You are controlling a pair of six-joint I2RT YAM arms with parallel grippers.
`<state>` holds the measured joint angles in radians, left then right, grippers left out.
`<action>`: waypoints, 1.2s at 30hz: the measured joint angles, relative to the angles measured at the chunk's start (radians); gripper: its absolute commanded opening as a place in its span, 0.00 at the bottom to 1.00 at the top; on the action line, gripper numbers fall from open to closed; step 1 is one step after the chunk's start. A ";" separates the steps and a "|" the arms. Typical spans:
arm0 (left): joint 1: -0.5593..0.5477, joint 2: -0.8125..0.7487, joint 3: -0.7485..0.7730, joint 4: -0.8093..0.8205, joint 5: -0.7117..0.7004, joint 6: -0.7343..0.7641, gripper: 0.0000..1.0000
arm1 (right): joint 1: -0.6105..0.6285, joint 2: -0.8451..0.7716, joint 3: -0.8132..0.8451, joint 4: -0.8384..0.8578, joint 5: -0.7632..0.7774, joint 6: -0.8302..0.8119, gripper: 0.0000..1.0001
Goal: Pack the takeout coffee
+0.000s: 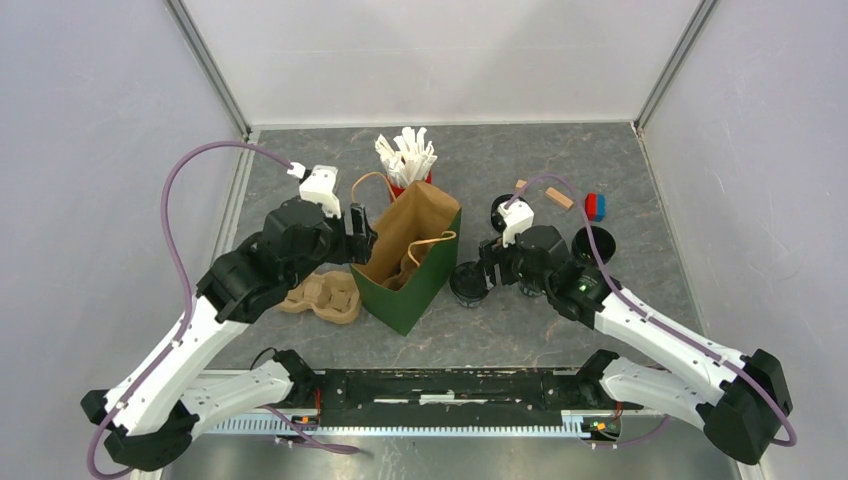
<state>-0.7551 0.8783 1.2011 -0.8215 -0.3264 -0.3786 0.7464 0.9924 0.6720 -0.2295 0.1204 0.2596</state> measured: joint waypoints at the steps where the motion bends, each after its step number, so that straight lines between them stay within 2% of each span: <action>1: 0.000 0.007 0.006 -0.007 -0.007 -0.006 0.83 | 0.000 -0.007 0.005 0.003 0.000 0.013 0.74; 8: 0.000 0.119 0.130 -0.129 -0.063 -0.108 0.86 | 0.000 0.015 0.129 -0.019 -0.002 0.051 0.69; 15: 0.000 0.076 0.148 -0.198 -0.102 -0.134 0.87 | 0.000 0.077 0.177 -0.084 0.036 0.141 0.63; 18: 0.000 0.029 0.148 -0.203 -0.109 -0.134 0.85 | 0.000 0.105 0.184 -0.116 0.038 0.166 0.67; 24: 0.000 0.001 0.145 -0.229 -0.107 -0.200 0.83 | 0.005 0.116 0.184 -0.135 0.010 0.161 0.80; 30: 0.000 0.005 0.140 -0.247 -0.097 -0.231 0.84 | 0.032 0.133 0.184 -0.140 0.013 0.131 0.85; 36: 0.000 0.018 0.140 -0.247 -0.090 -0.233 0.85 | 0.119 0.195 0.185 -0.166 0.042 0.102 0.89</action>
<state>-0.7551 0.8967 1.3411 -1.0683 -0.4160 -0.6117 0.8654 1.1877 0.8566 -0.3950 0.1623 0.3618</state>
